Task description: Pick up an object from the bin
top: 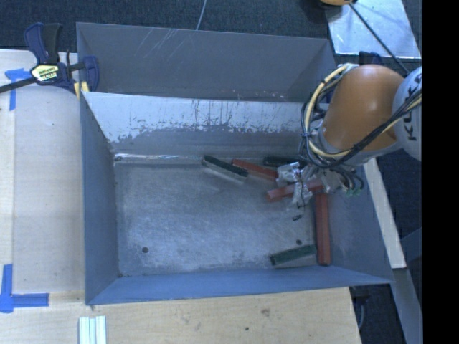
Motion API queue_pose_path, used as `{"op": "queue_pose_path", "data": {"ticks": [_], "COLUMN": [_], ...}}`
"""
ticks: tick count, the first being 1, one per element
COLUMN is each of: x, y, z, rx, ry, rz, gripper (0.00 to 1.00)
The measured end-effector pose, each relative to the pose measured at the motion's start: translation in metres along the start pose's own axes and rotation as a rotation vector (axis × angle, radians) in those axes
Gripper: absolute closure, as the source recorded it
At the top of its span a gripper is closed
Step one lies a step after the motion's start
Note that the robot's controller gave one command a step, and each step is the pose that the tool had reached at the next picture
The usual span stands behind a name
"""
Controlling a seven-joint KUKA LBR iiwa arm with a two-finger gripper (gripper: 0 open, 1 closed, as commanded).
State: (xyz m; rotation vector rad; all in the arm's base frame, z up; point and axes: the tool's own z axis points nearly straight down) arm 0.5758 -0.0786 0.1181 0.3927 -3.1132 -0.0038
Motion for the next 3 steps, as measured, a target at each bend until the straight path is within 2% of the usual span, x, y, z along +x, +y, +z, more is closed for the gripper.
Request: {"op": "queue_pose_path", "data": {"ticks": [1, 2, 3], "x": [-0.038, -0.049, -0.001], "y": [0.016, 0.031, 0.020], "z": [-0.061, -0.079, -0.092], "rx": [0.005, 0.004, 0.003], "ry": [-0.005, -0.012, -0.003], "rz": [0.084, 0.090, -0.072], "gripper": [1.00, 1.00, 1.00]}}
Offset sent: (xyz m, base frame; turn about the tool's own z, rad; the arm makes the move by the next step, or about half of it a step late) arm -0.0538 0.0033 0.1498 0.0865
